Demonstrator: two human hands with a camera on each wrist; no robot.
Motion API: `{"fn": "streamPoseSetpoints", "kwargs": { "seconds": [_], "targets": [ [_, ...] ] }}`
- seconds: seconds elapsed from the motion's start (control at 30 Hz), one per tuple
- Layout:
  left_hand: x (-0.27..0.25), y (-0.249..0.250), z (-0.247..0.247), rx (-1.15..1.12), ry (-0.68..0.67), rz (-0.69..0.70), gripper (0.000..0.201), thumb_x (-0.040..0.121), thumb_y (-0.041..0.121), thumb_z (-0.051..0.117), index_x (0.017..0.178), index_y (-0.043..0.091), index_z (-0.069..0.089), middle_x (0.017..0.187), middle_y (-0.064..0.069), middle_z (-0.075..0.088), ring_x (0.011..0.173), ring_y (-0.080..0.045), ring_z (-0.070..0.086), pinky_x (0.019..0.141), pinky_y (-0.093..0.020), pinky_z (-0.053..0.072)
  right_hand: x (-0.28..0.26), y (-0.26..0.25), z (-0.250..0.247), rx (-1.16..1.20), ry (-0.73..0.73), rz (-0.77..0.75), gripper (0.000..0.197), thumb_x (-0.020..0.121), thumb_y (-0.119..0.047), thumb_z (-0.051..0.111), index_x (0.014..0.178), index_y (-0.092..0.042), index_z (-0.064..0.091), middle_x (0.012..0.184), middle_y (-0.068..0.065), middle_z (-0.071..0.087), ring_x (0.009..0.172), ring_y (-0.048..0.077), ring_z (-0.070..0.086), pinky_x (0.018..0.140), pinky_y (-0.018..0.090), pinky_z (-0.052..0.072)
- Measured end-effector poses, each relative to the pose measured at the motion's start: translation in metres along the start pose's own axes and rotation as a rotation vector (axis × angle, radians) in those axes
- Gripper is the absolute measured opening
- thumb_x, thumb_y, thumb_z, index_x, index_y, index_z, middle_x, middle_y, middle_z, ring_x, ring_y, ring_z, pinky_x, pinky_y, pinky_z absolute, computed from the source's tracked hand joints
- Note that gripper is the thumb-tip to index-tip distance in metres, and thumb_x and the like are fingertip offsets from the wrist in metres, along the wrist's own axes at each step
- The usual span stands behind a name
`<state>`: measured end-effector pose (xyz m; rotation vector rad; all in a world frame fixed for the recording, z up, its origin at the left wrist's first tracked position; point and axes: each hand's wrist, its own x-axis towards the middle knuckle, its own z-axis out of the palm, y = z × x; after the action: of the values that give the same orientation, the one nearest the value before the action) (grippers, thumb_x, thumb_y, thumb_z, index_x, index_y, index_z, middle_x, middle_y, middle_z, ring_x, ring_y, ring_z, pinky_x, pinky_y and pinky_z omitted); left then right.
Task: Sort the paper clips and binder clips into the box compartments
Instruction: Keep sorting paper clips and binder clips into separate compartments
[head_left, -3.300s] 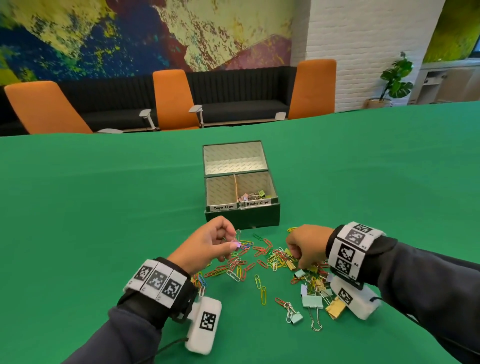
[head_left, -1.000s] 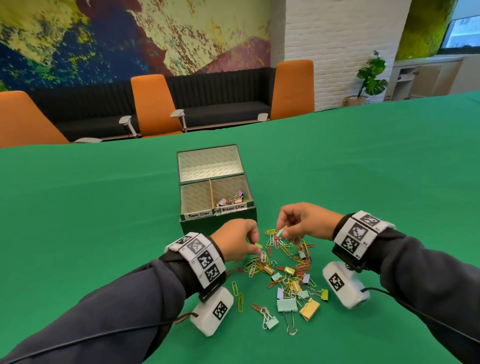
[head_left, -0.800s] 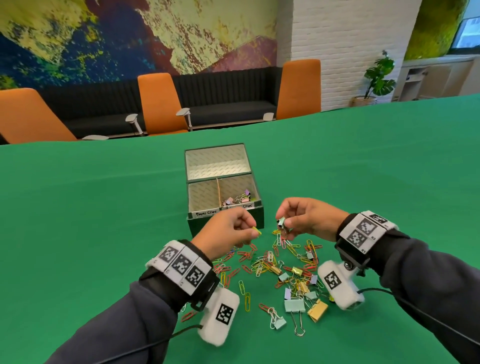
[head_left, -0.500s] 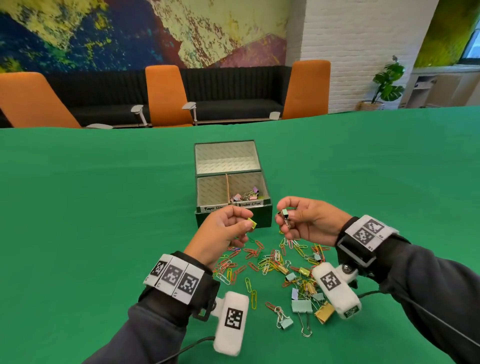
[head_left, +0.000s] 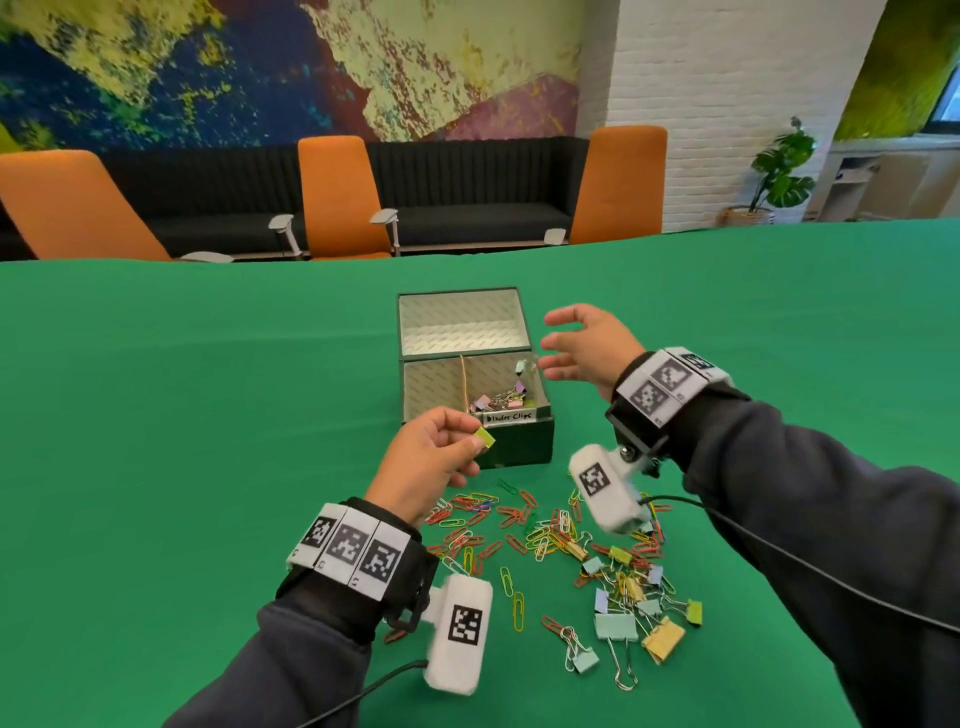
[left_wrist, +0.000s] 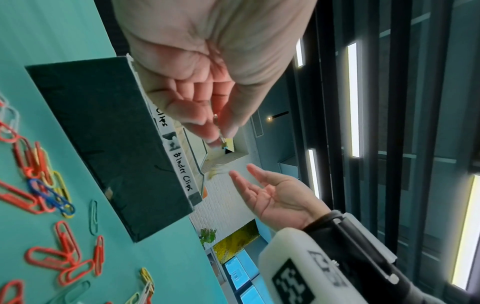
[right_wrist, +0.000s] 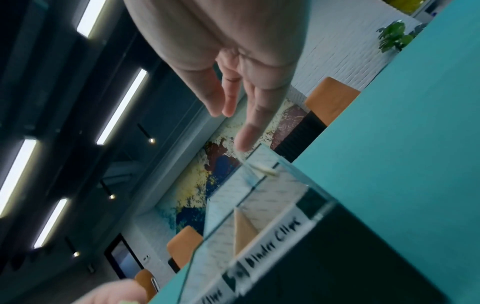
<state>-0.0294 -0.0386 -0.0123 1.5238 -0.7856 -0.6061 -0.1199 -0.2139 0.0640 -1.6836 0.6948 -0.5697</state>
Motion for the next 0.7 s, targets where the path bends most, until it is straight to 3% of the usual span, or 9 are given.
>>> {"fn": "streamPoseSetpoints", "kwargs": {
  "seconds": [0.13,0.23,0.33,0.4,0.47,0.57,0.63,0.7],
  "targets": [
    [0.007,0.006,-0.002,0.089,0.033,0.012,0.017,0.085,-0.002,0.058,0.082,0.014,0.056,0.070,-0.004,0.057,0.052,-0.006,0.054,0.046,-0.013,0.043,-0.002,0.008,-0.009,-0.041,0.036,-0.018,0.014,0.091,0.000,0.050,0.094,-0.013,0.052,0.090,0.008,0.058,0.066,0.017,0.058,0.060,0.028,0.055],
    [0.026,0.020,-0.001,0.169,0.096,0.045,0.012,0.085,-0.001,0.058,0.089,0.010,0.056,0.079,-0.004,0.060,0.064,-0.010,0.056,0.053,-0.013,0.048,-0.015,0.029,-0.023,-0.158,-0.056,0.000,0.017,0.090,0.000,0.050,0.084,-0.015,0.052,0.083,0.007,0.058,0.061,0.017,0.056,0.051,0.026,0.051],
    [0.048,0.036,0.001,0.154,0.132,0.062,0.021,0.085,0.000,0.058,0.105,0.008,0.057,0.101,-0.005,0.064,0.090,-0.016,0.063,0.079,-0.025,0.055,-0.032,0.043,-0.039,-0.303,-0.221,0.052,0.017,0.089,0.001,0.050,0.085,-0.015,0.052,0.079,0.006,0.059,0.061,0.017,0.055,0.049,0.024,0.050],
    [0.053,0.038,0.004,0.182,0.094,0.090,0.024,0.086,0.001,0.058,0.106,0.014,0.057,0.111,-0.006,0.063,0.105,-0.018,0.061,0.093,-0.033,0.050,-0.042,0.050,-0.049,-0.412,-0.350,0.082,0.018,0.089,0.001,0.052,0.086,-0.017,0.053,0.079,0.004,0.060,0.062,0.016,0.056,0.050,0.023,0.050],
    [0.047,0.034,0.009,0.200,0.053,0.125,0.023,0.086,-0.001,0.056,0.102,0.014,0.058,0.110,-0.006,0.064,0.103,-0.016,0.060,0.091,-0.029,0.050,-0.051,0.055,-0.058,-0.538,-0.461,0.095,0.019,0.089,0.000,0.054,0.086,-0.018,0.054,0.076,0.002,0.060,0.061,0.013,0.057,0.051,0.022,0.050],
    [0.029,0.020,0.014,0.197,-0.041,0.141,0.021,0.087,-0.003,0.053,0.088,0.017,0.059,0.094,-0.002,0.067,0.084,-0.009,0.064,0.076,-0.021,0.052,-0.068,0.059,-0.063,-0.728,-0.630,0.136,0.019,0.087,-0.004,0.058,0.084,-0.022,0.055,0.071,-0.003,0.058,0.058,0.006,0.056,0.050,0.018,0.049],
    [0.016,0.015,0.017,0.237,-0.158,0.127,0.021,0.088,-0.002,0.053,0.083,0.018,0.058,0.085,0.000,0.067,0.067,-0.002,0.063,0.065,-0.016,0.050,-0.079,0.063,-0.061,-0.853,-0.729,0.179,0.015,0.086,-0.009,0.061,0.084,-0.022,0.055,0.071,-0.005,0.056,0.060,0.006,0.054,0.052,0.017,0.048],
    [0.002,0.015,0.022,0.428,-0.344,0.148,0.017,0.086,0.004,0.058,0.082,0.020,0.059,0.080,0.001,0.065,0.062,-0.003,0.059,0.060,-0.012,0.047,-0.089,0.067,-0.055,-0.983,-0.789,0.229,0.012,0.084,-0.016,0.065,0.091,-0.020,0.056,0.074,-0.006,0.056,0.062,0.007,0.054,0.053,0.018,0.047]
  ]
}}
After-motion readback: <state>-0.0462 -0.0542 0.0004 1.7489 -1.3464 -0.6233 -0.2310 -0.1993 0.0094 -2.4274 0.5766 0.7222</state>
